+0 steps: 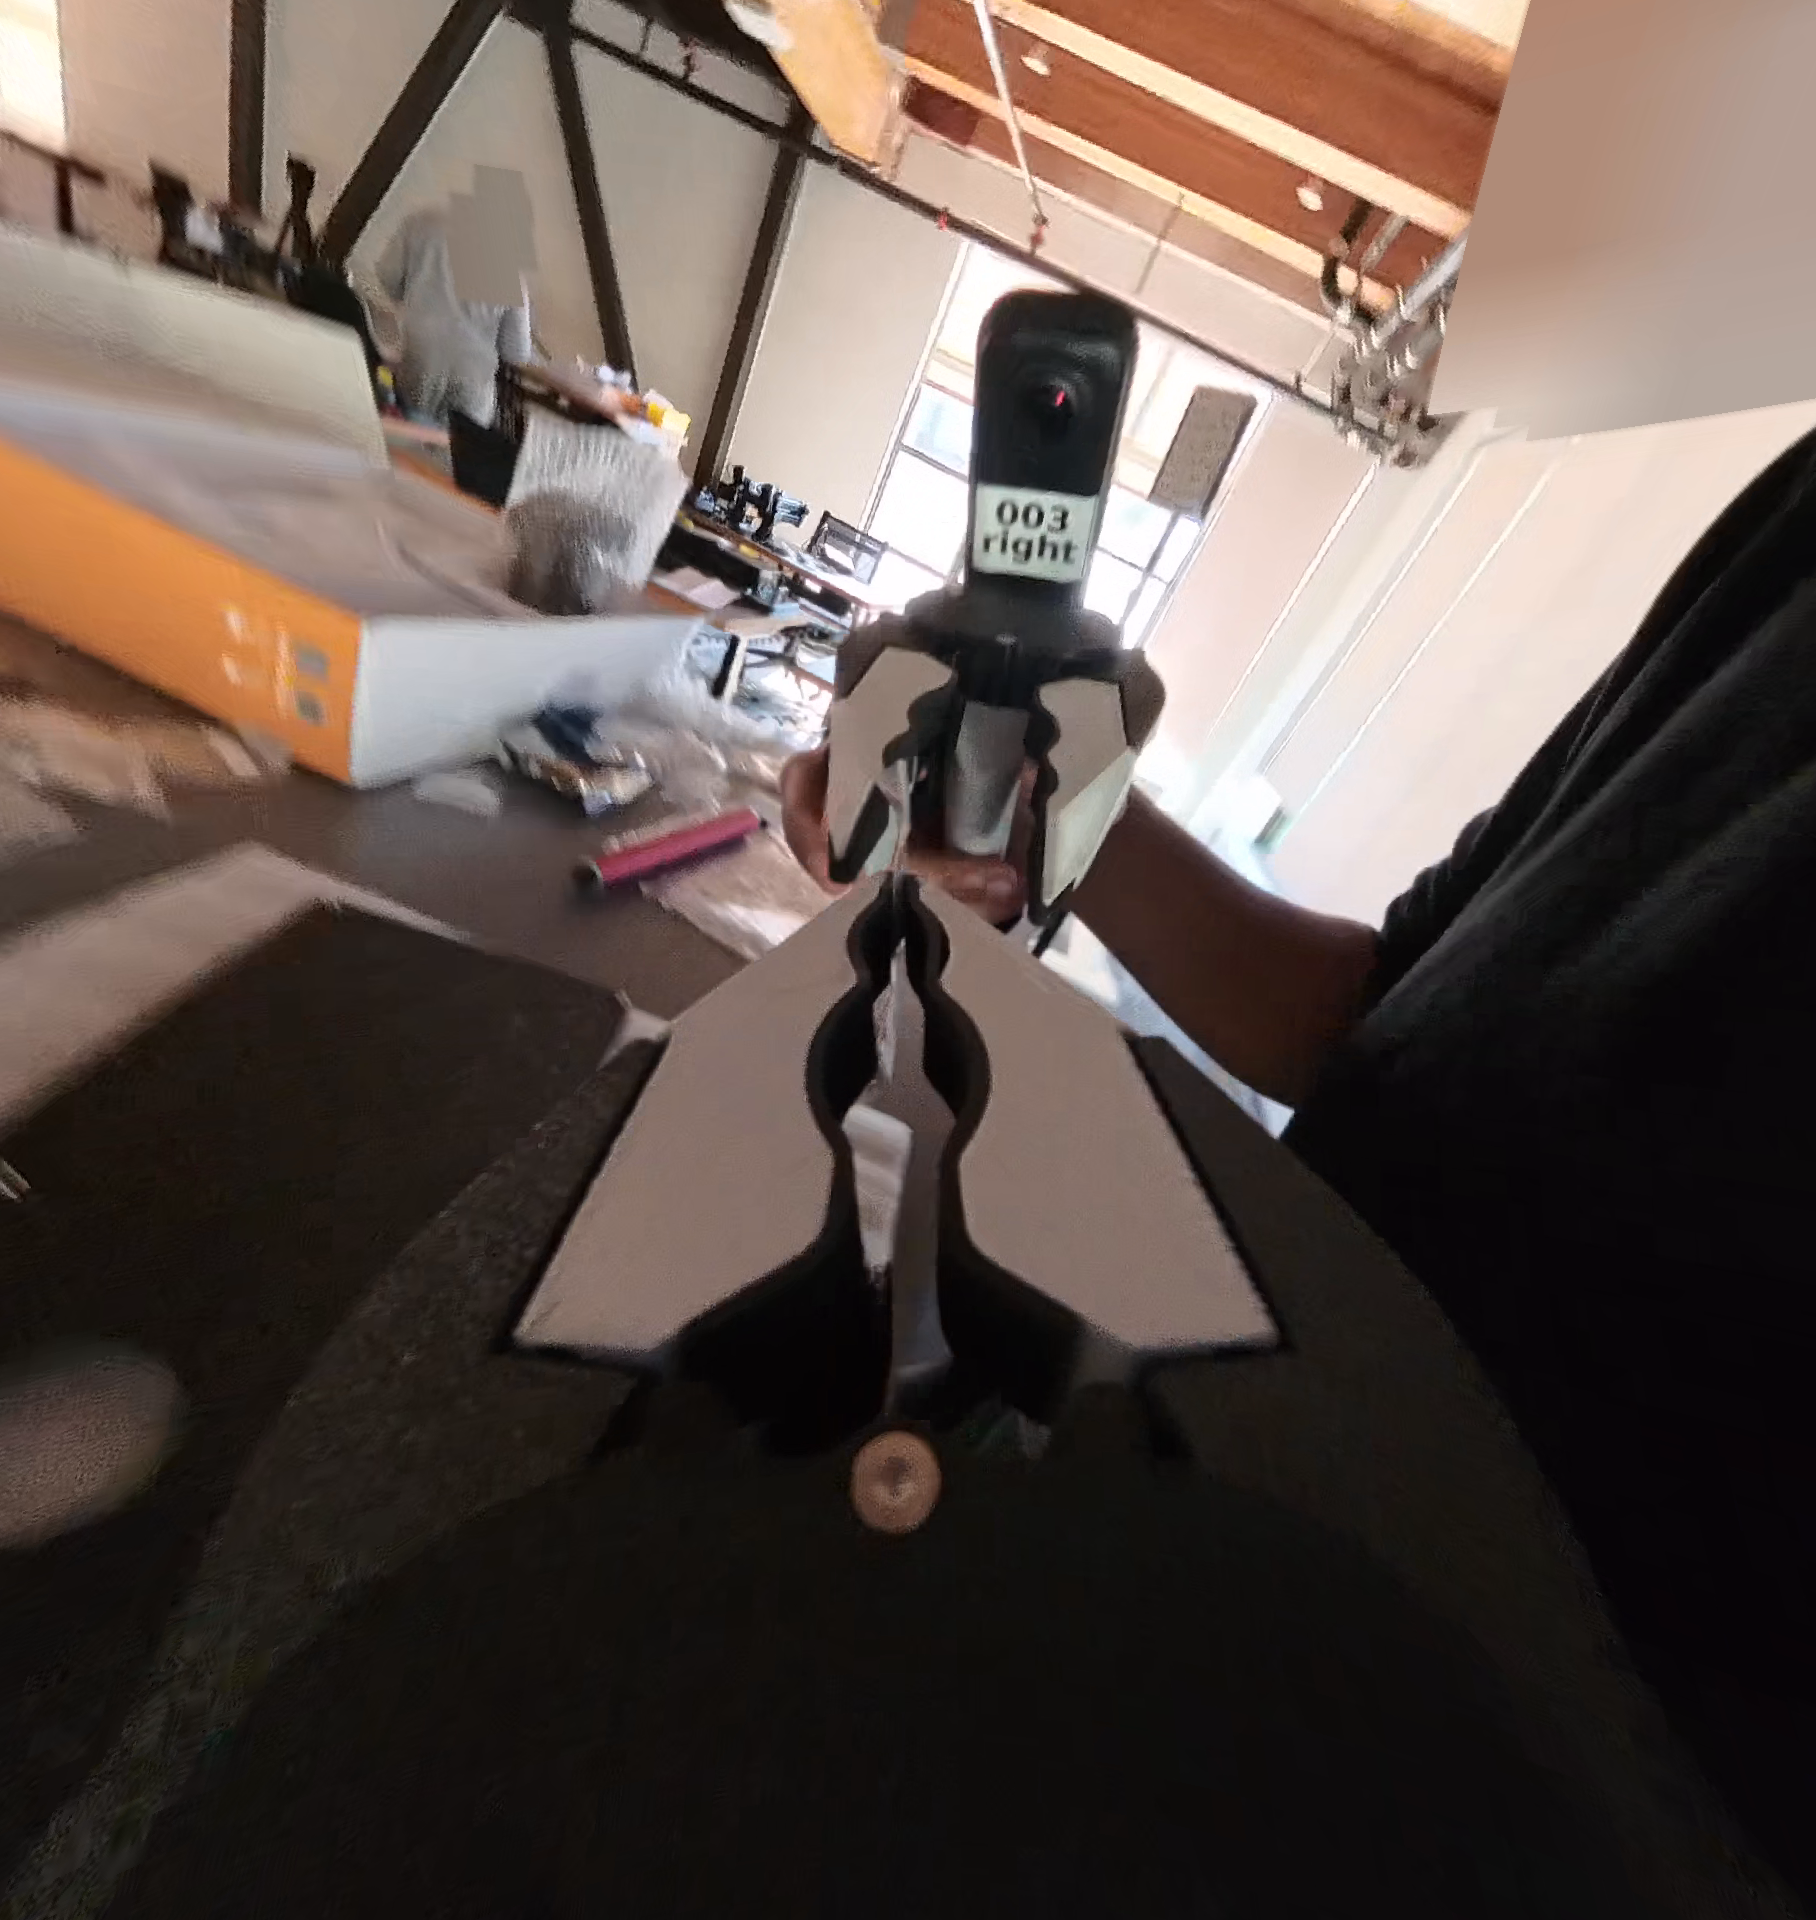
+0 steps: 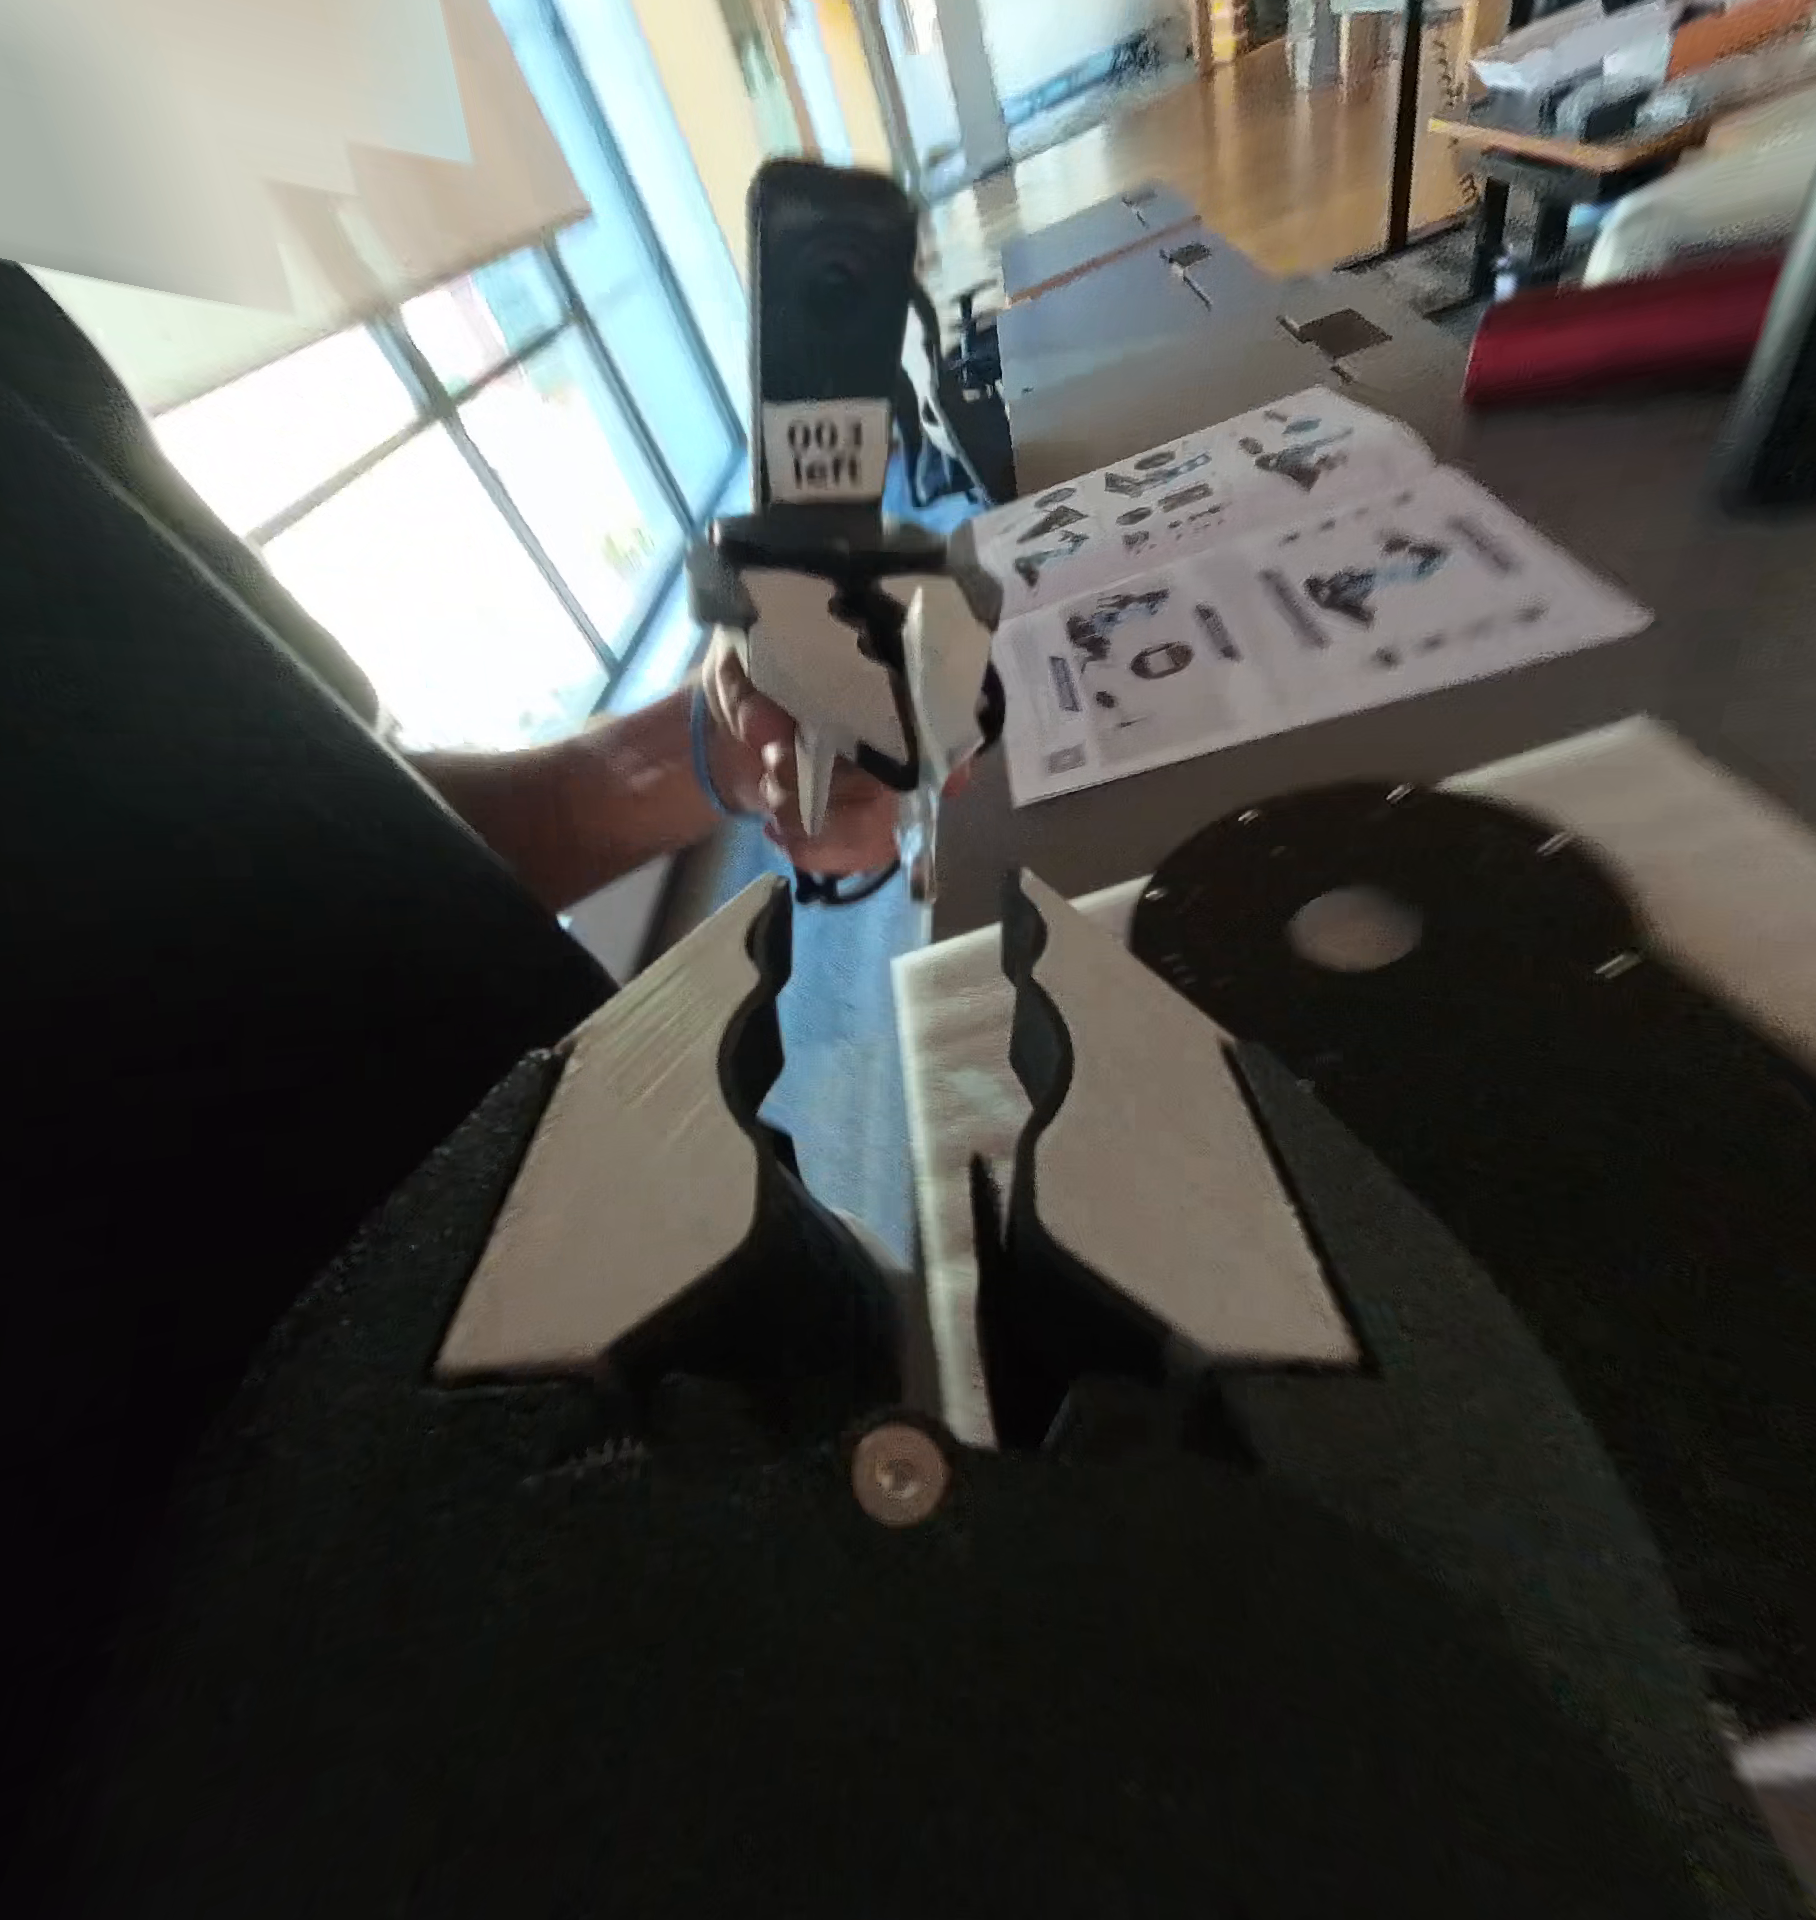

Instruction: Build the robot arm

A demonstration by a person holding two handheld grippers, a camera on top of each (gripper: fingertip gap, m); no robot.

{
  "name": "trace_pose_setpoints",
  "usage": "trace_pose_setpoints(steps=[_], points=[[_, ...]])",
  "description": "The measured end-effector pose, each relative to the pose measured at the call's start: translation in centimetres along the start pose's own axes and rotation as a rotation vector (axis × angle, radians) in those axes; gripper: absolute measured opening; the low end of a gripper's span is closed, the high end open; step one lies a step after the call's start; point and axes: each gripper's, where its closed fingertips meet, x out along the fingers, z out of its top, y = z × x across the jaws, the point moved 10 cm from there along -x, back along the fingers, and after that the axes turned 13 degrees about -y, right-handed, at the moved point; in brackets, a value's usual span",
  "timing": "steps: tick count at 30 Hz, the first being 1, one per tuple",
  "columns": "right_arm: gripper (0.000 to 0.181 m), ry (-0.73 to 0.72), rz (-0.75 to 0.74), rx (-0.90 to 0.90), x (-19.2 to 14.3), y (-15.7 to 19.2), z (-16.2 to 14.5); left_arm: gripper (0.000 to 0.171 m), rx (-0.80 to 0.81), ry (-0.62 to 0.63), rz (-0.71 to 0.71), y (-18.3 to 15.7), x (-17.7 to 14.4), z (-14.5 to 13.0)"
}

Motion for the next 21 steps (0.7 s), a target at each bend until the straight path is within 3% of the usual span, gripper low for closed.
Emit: trace_pose_setpoints(steps=[3,6,8,11,14,18,21], points=[[0.036,-0.121,-0.007,0.211,0.0,0.0,-3.1,0.0,-0.163,-0.039,0.001,-0.6,-0.8,-3.2],[0.03,-0.186,0.04,0.315,0.1,-0.7,-4.2,0.0,-0.253,-0.046,-0.037,-0.8,-0.4,-4.5],[0.0,-0.218,0.103,0.321,0.0,-1.0,-4.1,0.0,-0.242,0.011,-0.025,-0.6,0.1,-5.1],[0.0,-0.152,0.102,0.316,-0.1,-2.2,-4.2,0.0,-0.255,0.045,0.012,-0.1,0.8,-5.3],[0.0,-0.105,-0.013,0.236,-0.6,-3.8,-4.2,0.0,-0.251,0.061,0.231,1.5,0.8,-5.6],[0.0,0.038,-0.279,-0.026,-1.0,-4.9,-5.6,0.016,-0.202,0.033,0.675,2.0,-0.7,-5.9],[0.0,0.065,-0.312,-0.076,-1.0,-4.3,-6.3,0.015,-0.25,-0.058,0.787,-0.6,-0.3,-6.7]])
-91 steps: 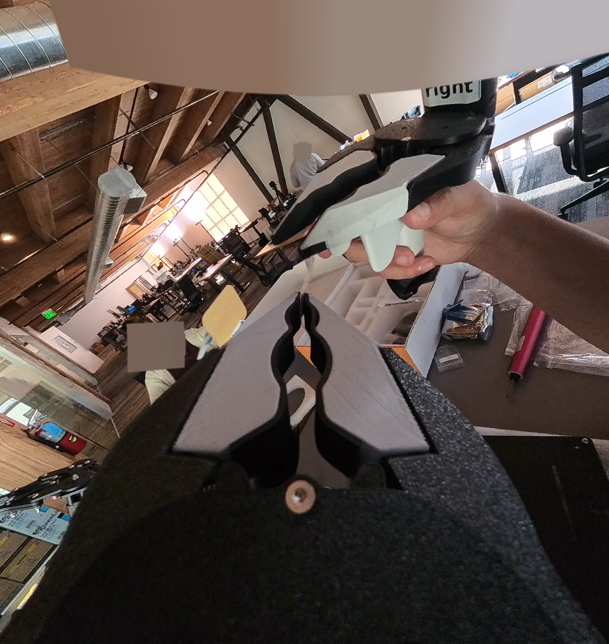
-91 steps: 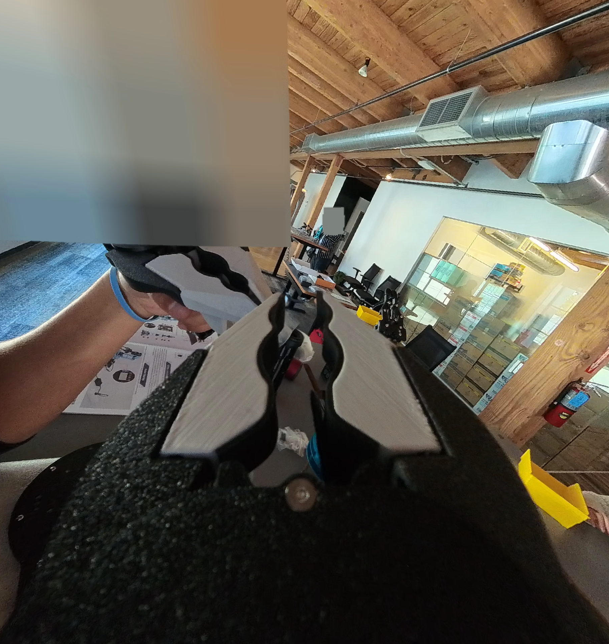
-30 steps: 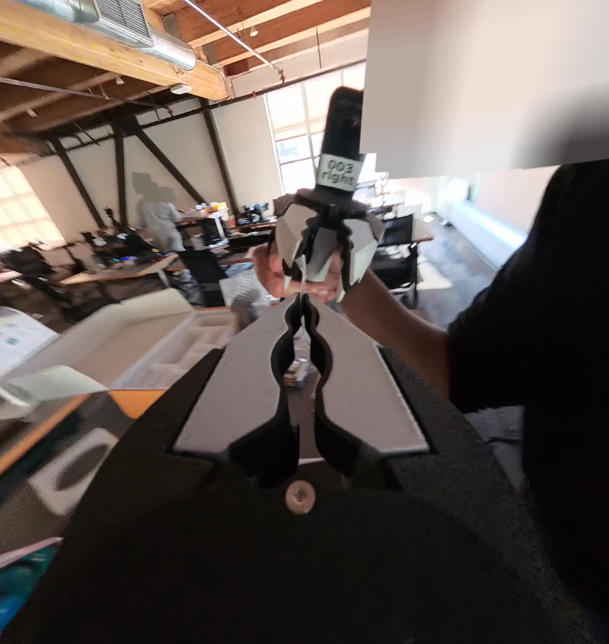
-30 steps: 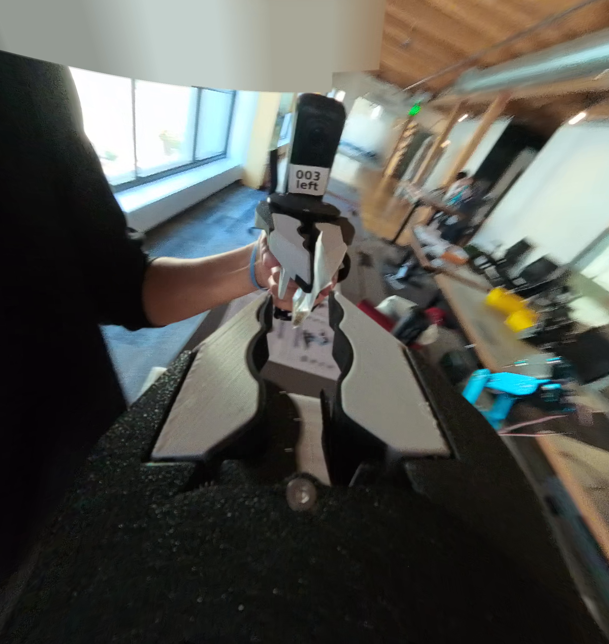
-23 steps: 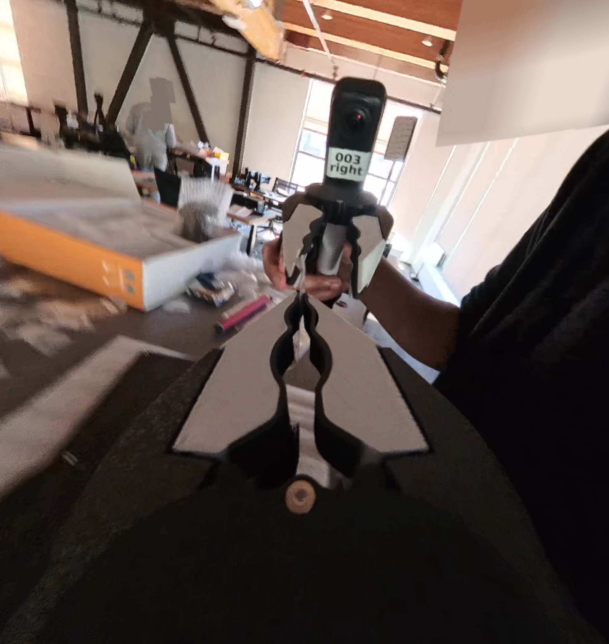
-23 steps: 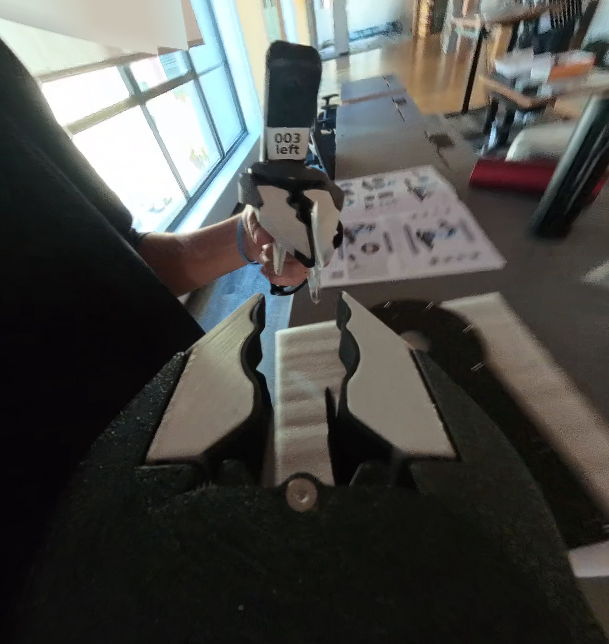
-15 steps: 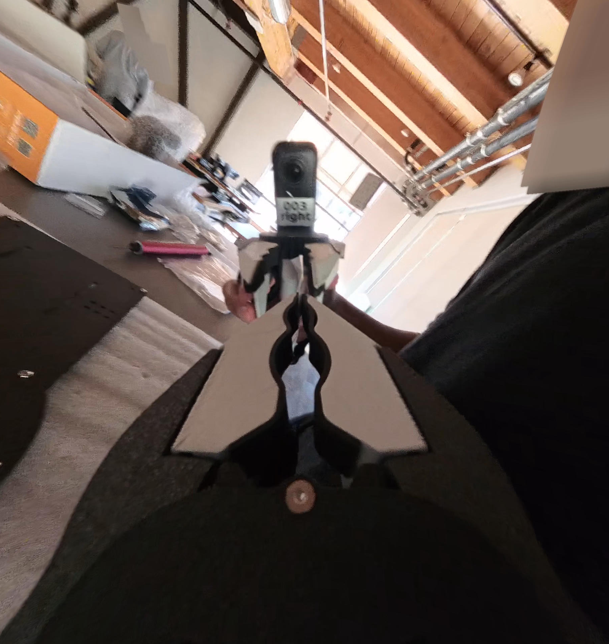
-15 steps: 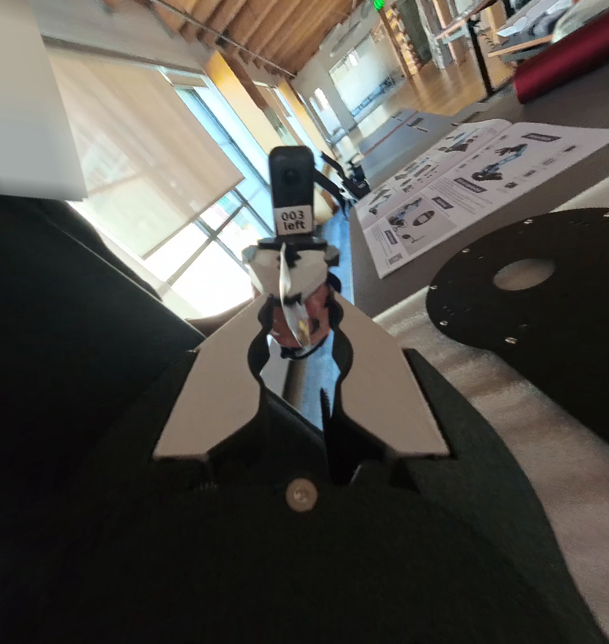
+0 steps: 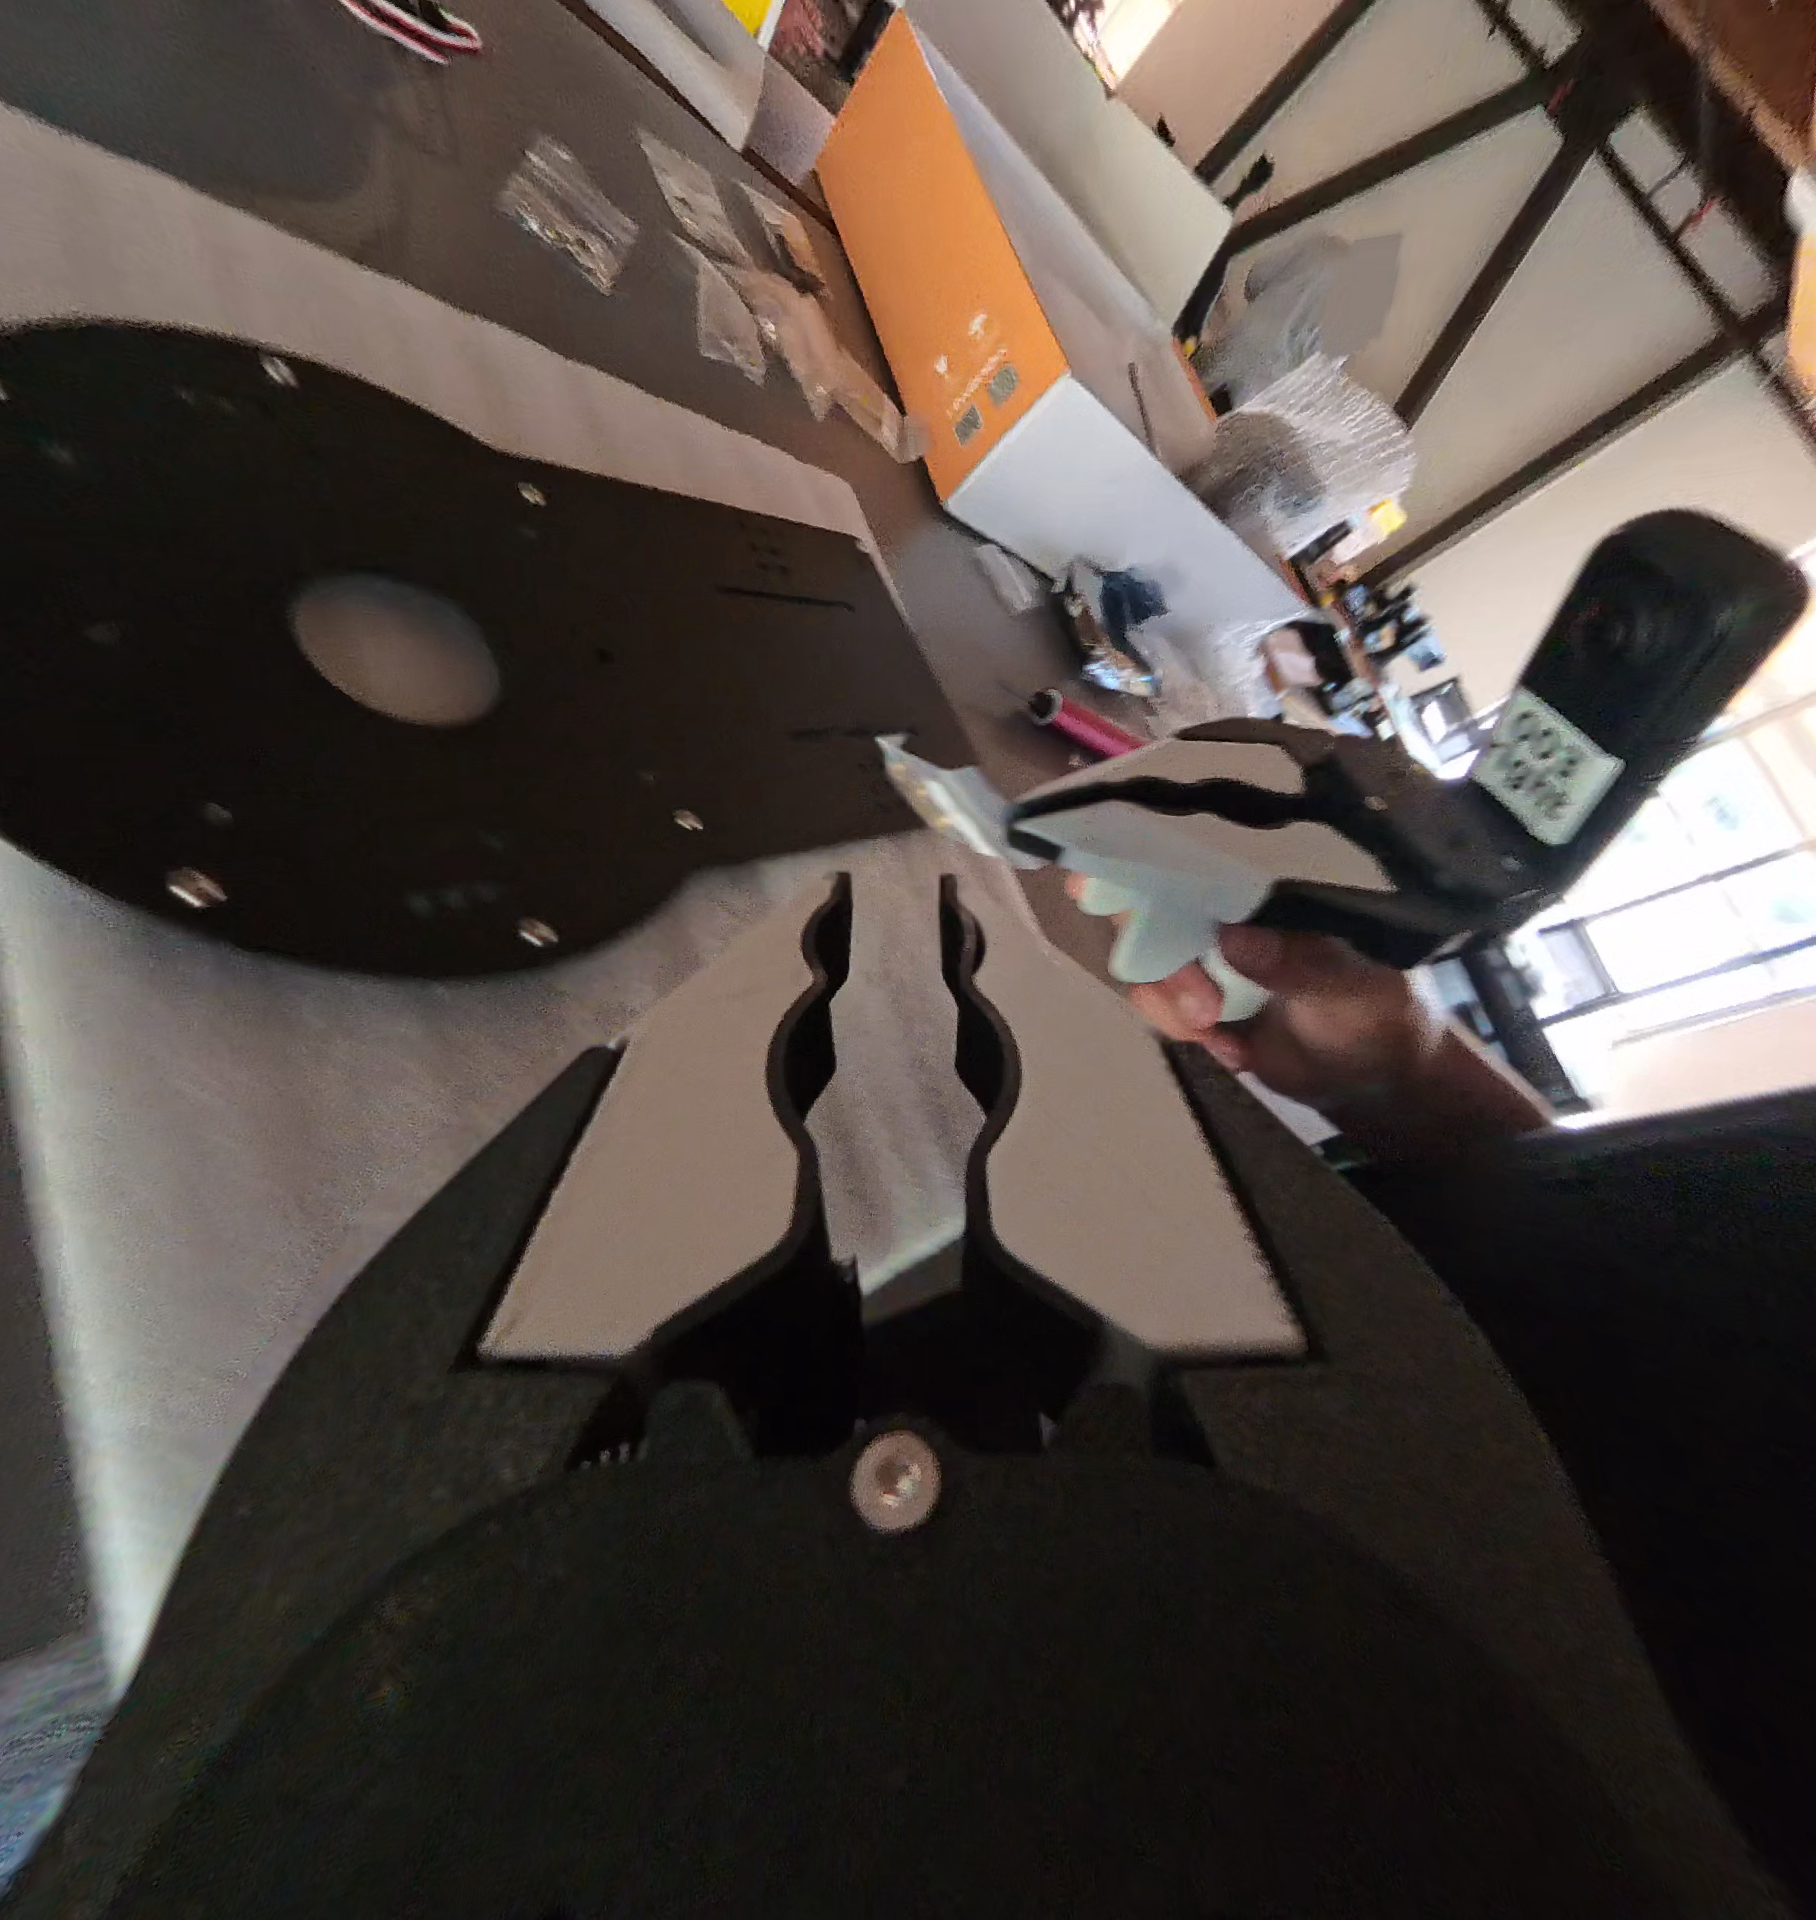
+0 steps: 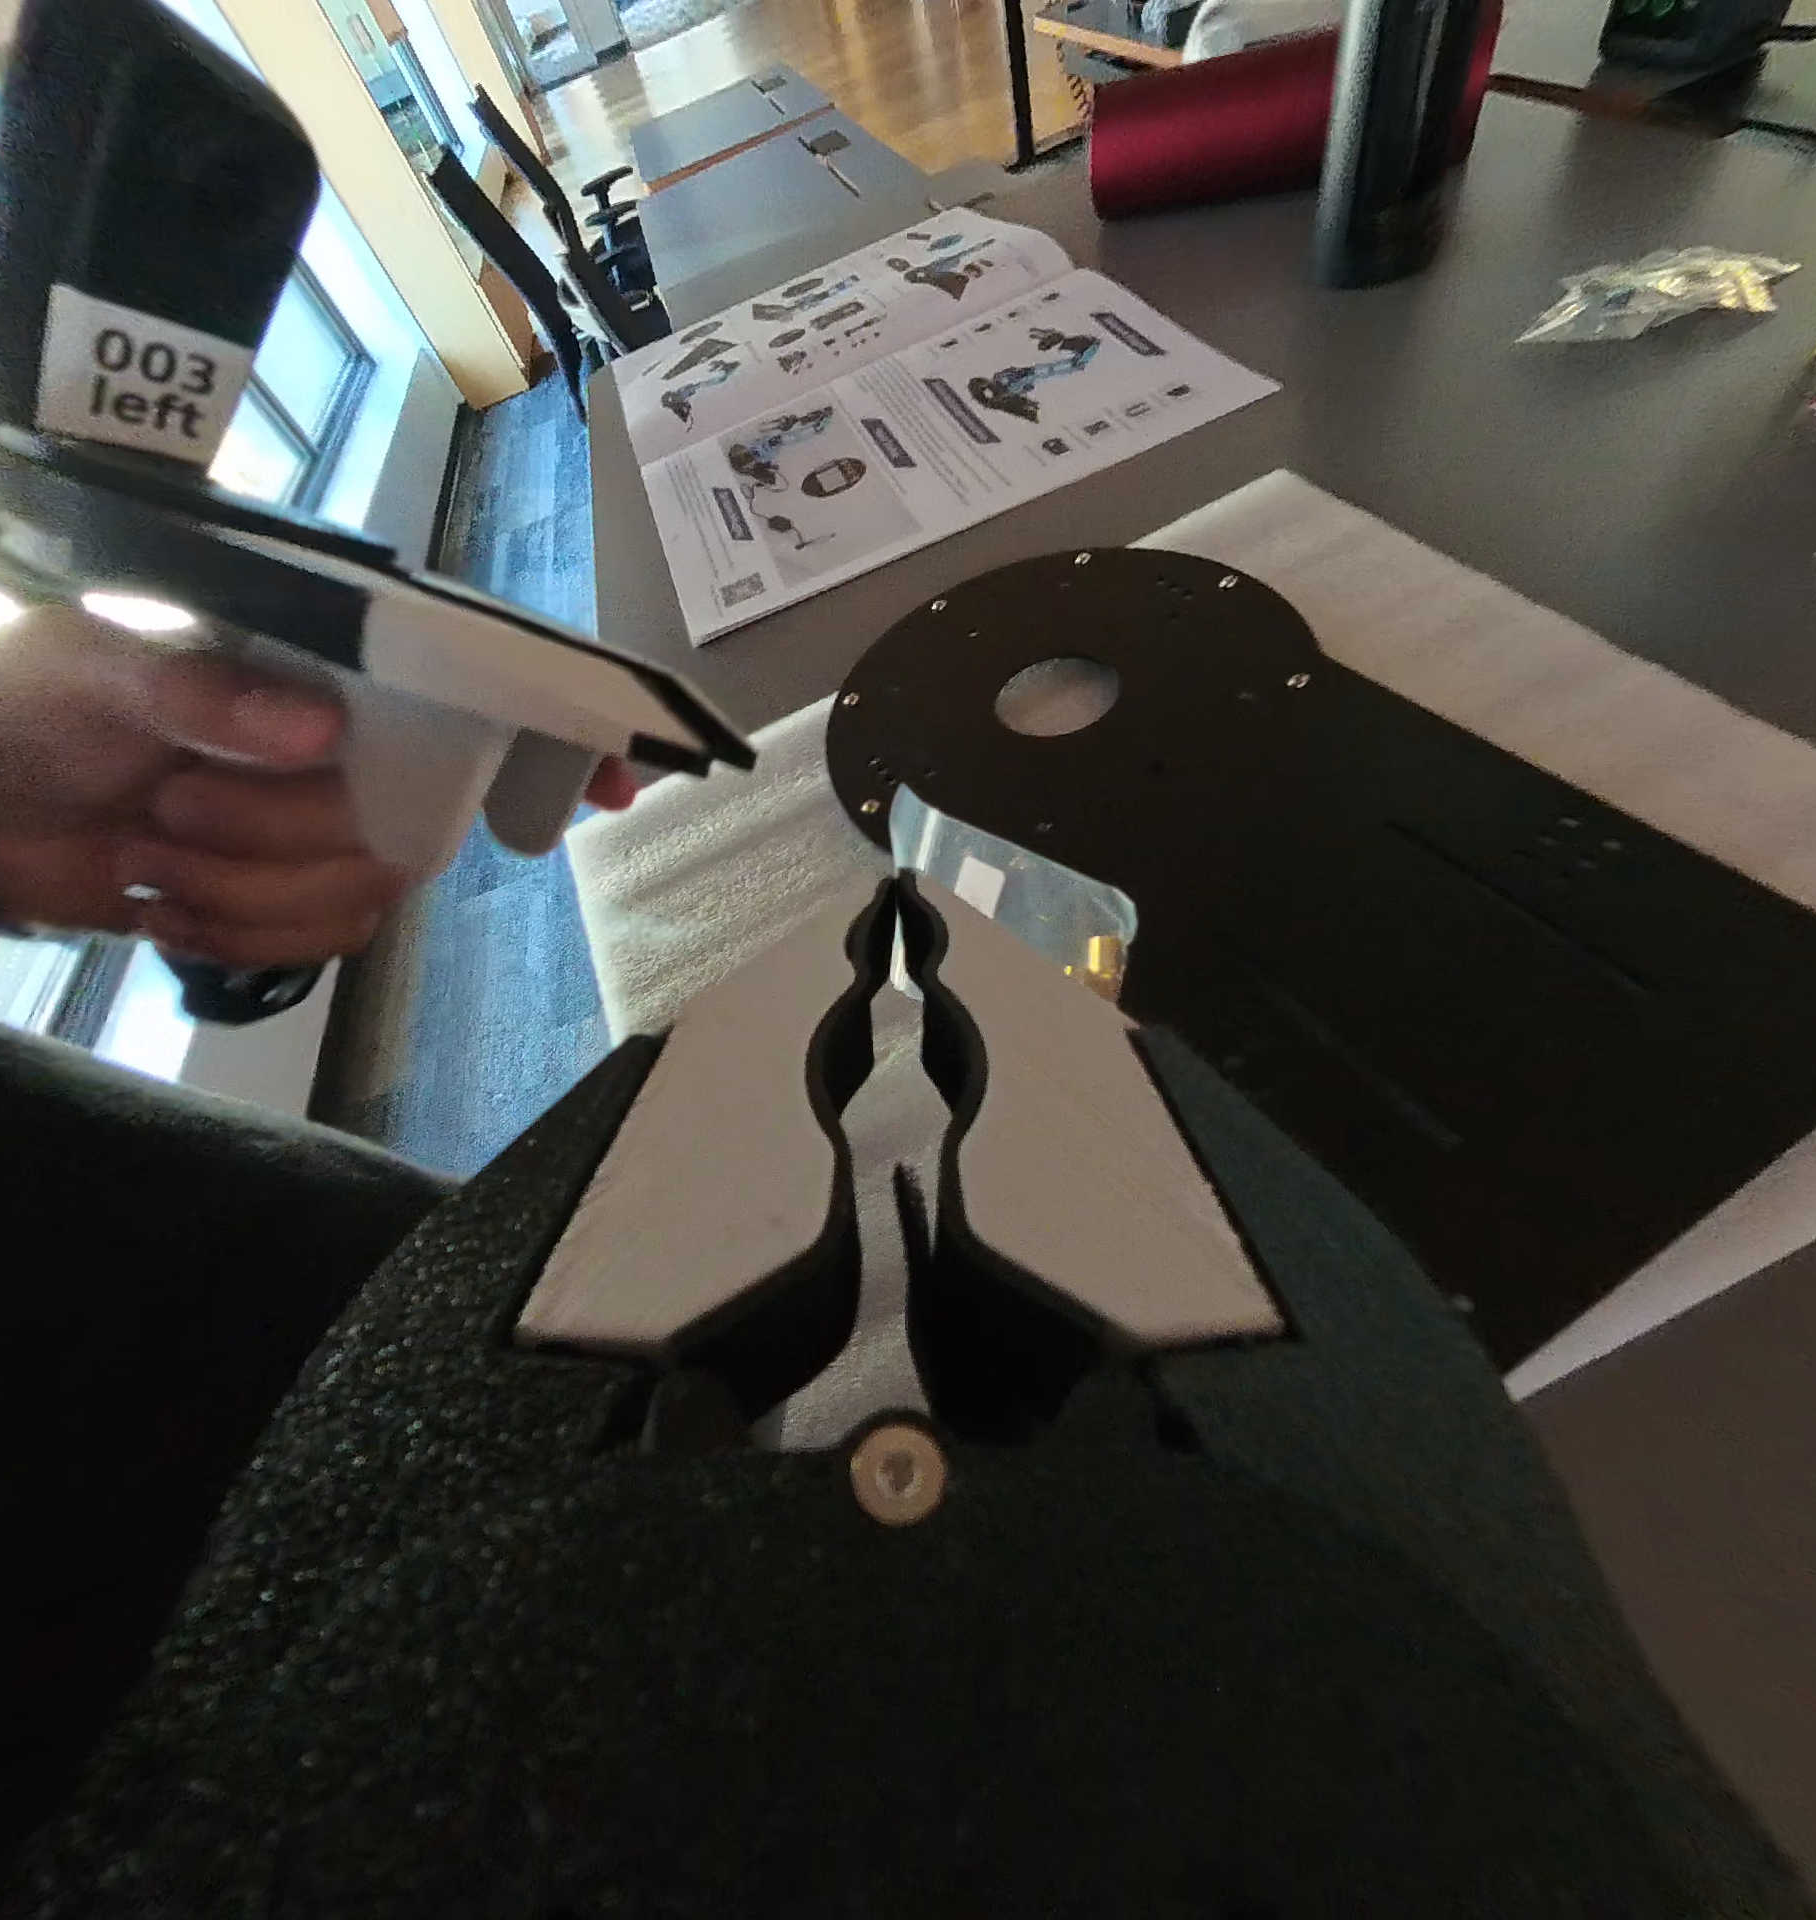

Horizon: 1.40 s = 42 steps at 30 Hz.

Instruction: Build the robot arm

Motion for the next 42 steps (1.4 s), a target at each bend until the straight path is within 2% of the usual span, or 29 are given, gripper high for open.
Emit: trace_pose_setpoints(steps=[3,6,8,14,19,25,27,30,38,42], points=[[0.0,0.012,0.046,0.08,0.2,0.8,-0.8,0.016,-0.186,-0.043,-0.022,-1.8,0.1,-2.3],[0.0,0.014,0.148,0.202,0.5,1.3,-1.5,0.021,-0.332,-0.108,-0.007,-1.3,0.7,-4.1],[0.0,0.034,0.16,0.211,0.7,1.4,-1.9,0.022,-0.386,-0.14,0.011,-0.9,0.7,-4.7],[0.0,0.072,0.184,0.142,1.0,1.6,-2.4,0.013,-0.426,-0.145,0.03,-0.2,0.6,-5.4],[0.0,0.083,0.177,0.223,1.4,0.7,-2.6,0.0,-0.446,-0.155,0.001,0.5,0.7,-5.2],[0.0,0.096,0.189,0.207,1.4,0.4,-2.5,0.0,-0.447,-0.124,0.012,0.7,1.2,-5.1],[0.0,0.108,0.198,0.205,1.4,0.4,-2.6,0.014,-0.464,-0.117,-0.003,0.8,1.3,-5.1],[0.0,0.121,0.209,0.2,1.5,0.5,-2.8,0.006,-0.461,-0.11,0.005,0.9,1.5,-5.3],[0.0,0.076,0.214,0.333,1.2,-0.5,-2.7,0.011,-0.465,-0.141,-0.04,0.5,1.2,-5.1],[0.0,0.081,0.216,0.325,1.1,-0.5,-2.7,0.004,-0.456,-0.135,-0.025,0.5,1.4,-5.2]])
